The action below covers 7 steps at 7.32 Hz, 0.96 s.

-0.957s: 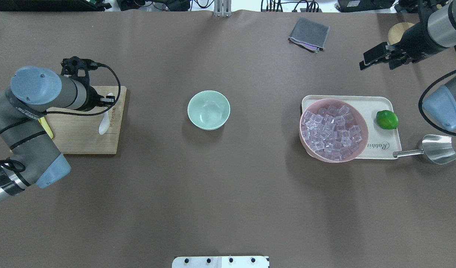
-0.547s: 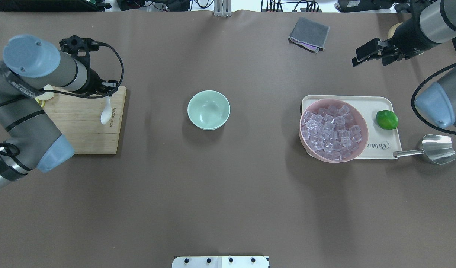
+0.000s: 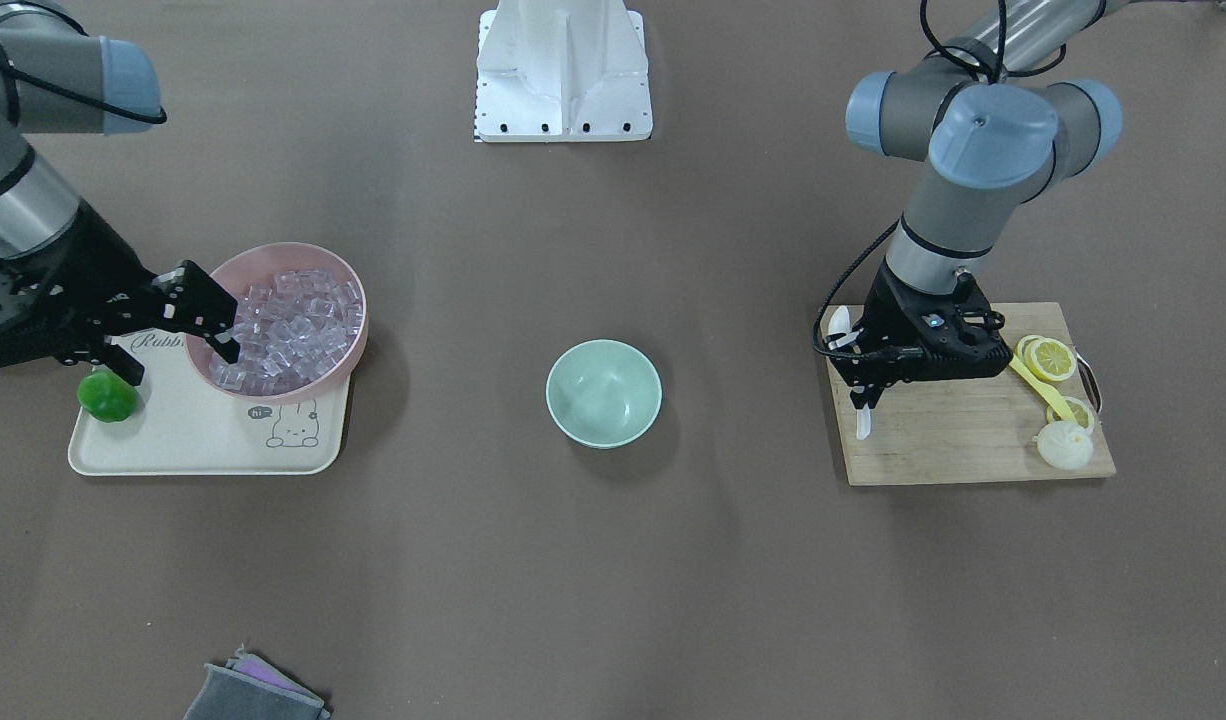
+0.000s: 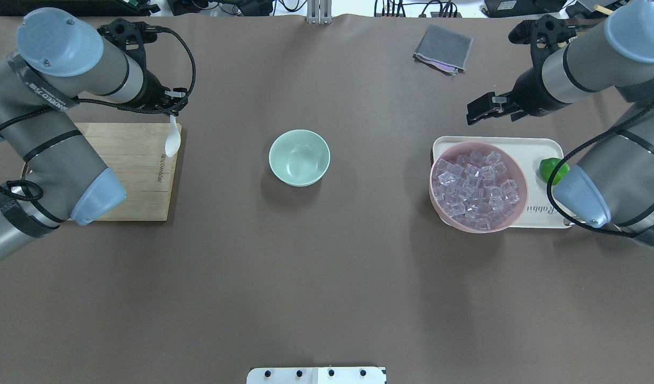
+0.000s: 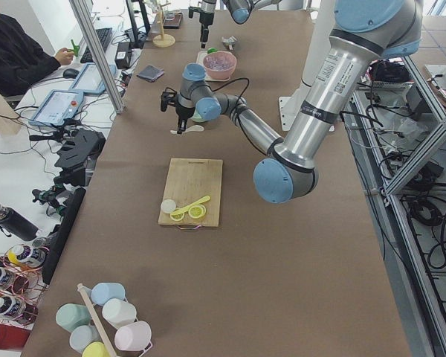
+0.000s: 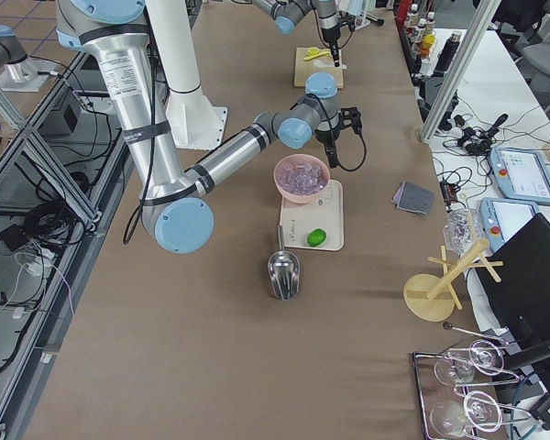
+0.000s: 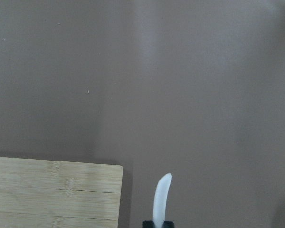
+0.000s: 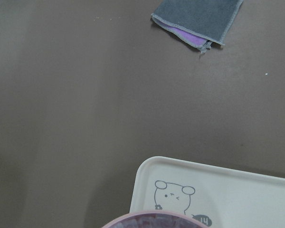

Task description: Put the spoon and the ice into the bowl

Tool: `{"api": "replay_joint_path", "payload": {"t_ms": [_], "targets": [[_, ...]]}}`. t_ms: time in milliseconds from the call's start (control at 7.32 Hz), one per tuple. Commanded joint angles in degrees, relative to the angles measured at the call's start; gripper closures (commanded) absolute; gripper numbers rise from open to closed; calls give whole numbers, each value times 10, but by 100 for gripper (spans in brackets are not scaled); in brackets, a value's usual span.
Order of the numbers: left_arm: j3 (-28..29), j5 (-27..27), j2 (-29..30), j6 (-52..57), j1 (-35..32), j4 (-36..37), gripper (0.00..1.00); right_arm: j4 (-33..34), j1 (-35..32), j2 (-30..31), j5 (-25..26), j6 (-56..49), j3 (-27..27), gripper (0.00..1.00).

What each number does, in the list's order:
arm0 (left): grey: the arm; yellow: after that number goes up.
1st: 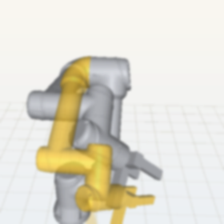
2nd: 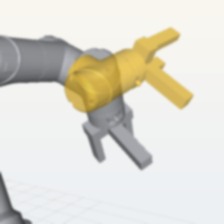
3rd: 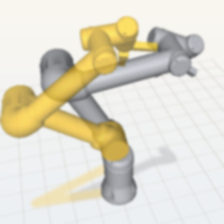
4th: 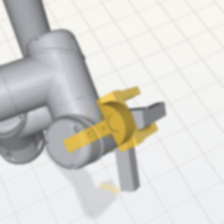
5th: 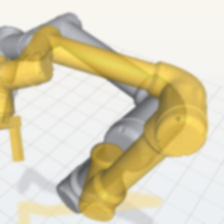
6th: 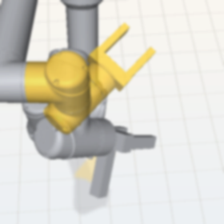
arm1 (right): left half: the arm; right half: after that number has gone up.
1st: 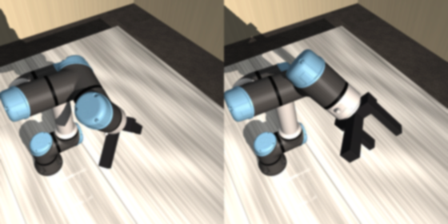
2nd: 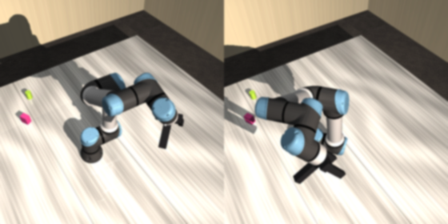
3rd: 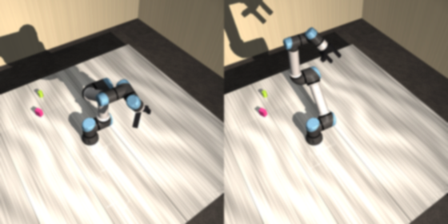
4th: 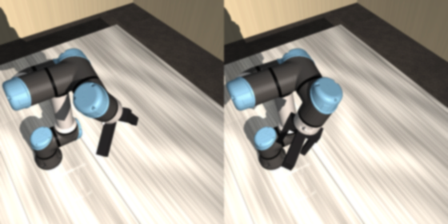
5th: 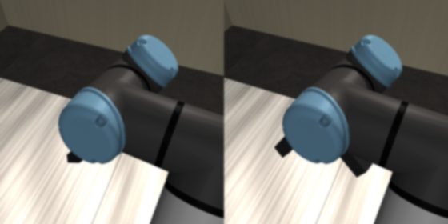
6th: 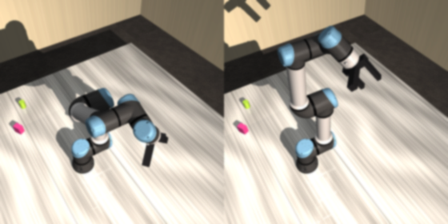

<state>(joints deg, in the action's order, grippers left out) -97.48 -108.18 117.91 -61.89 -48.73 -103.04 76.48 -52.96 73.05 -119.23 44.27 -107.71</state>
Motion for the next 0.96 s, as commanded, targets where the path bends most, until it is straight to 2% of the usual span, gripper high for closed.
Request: {"api": "replay_joint_path", "payload": {"t_ms": [0,137,410,683,820], "targets": [[0,0,6,-2,0,0,100,-1,26,47,30,-154,-28,3],[1,1,6,-2,0,0,100,-3,46,47,31,-162,-31,4],[1,0,7,1,0,0,100,-47,107,42,84,-163,-29,3],[1,0,7,3,0,0,100,-48,122,37,87,-169,-27,6],[1,0,6,3,0,0,100,-48,125,37,88,-169,-24,11]]}}
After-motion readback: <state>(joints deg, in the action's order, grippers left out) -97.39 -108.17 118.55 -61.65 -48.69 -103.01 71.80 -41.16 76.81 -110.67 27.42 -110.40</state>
